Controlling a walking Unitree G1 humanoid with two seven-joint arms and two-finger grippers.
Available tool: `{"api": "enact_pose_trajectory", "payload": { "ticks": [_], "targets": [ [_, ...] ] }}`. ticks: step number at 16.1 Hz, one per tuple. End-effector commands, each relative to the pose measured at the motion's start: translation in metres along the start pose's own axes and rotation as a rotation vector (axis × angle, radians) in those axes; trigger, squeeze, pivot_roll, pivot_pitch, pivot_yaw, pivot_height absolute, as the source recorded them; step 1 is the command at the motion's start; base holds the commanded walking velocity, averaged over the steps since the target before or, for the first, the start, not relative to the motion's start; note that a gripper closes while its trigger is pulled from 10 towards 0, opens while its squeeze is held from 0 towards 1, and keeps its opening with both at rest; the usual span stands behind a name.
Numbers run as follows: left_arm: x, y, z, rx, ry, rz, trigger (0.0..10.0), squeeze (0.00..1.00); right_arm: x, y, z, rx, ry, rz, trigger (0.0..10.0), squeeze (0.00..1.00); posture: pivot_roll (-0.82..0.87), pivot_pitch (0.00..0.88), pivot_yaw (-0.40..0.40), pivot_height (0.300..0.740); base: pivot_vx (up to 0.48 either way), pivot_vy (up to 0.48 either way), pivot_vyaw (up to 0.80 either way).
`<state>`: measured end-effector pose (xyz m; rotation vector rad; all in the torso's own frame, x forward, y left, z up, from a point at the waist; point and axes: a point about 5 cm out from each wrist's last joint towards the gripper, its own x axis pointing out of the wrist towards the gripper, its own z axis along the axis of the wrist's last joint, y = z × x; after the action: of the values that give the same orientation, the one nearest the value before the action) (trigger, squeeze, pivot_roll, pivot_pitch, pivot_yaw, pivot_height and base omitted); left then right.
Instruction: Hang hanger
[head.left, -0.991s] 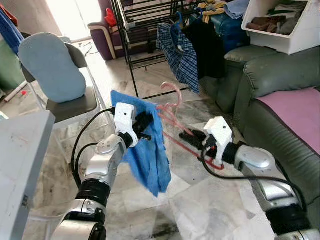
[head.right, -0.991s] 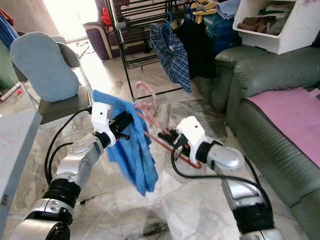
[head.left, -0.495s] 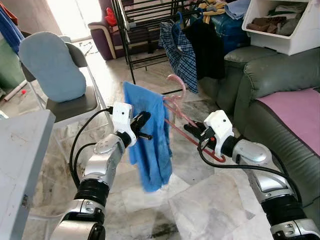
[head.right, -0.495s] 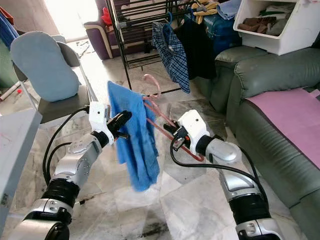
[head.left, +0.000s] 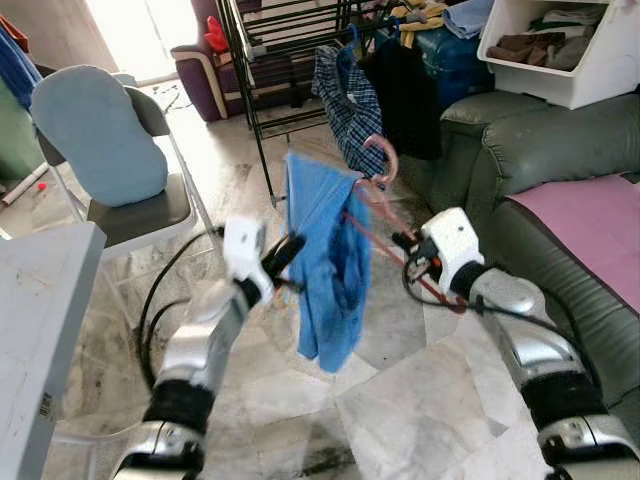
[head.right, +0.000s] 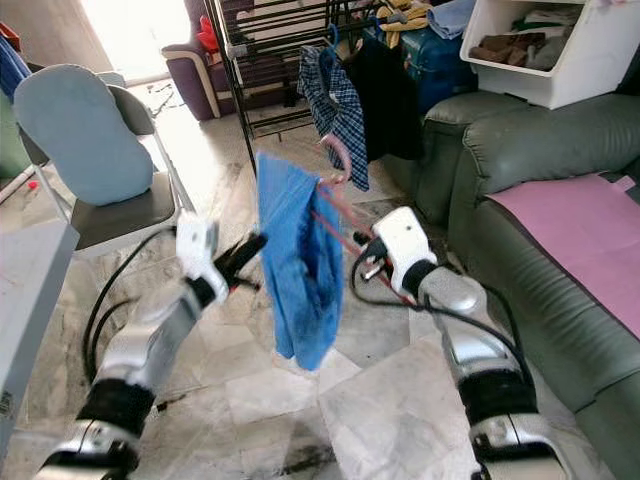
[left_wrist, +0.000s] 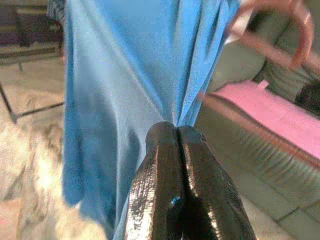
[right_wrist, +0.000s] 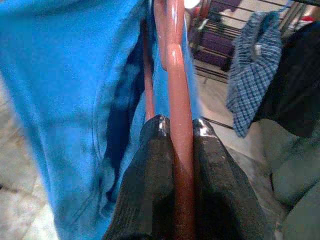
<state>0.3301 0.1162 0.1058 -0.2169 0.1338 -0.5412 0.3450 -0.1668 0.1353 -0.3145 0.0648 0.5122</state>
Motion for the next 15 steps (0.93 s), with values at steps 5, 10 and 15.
{"api": "enact_pose_trajectory", "payload": {
  "ticks": [5,10,15],
  "targets": [
    [-0.008,0.007,-0.017,0.022,0.092,0.033,0.0,0.00,0.010,-0.013,0.036,0.008,-0.148,-0.075,10.0,0.00,-0.18,0.000,0.078,0.736,0.000,0.000,0.00],
    [0.000,-0.016,-0.020,0.024,0.121,-0.085,0.0,0.00,0.012,-0.021,0.036,0.000,-0.146,-0.146,10.0,0.00,-0.19,0.000,0.081,0.736,0.000,0.000,0.00],
    [0.009,-0.058,0.010,-0.017,0.005,-0.304,0.0,0.00,0.028,-0.012,0.038,-0.005,-0.154,-0.200,10.0,0.00,-0.18,0.000,0.073,0.736,0.000,0.000,0.00]
  ]
}}
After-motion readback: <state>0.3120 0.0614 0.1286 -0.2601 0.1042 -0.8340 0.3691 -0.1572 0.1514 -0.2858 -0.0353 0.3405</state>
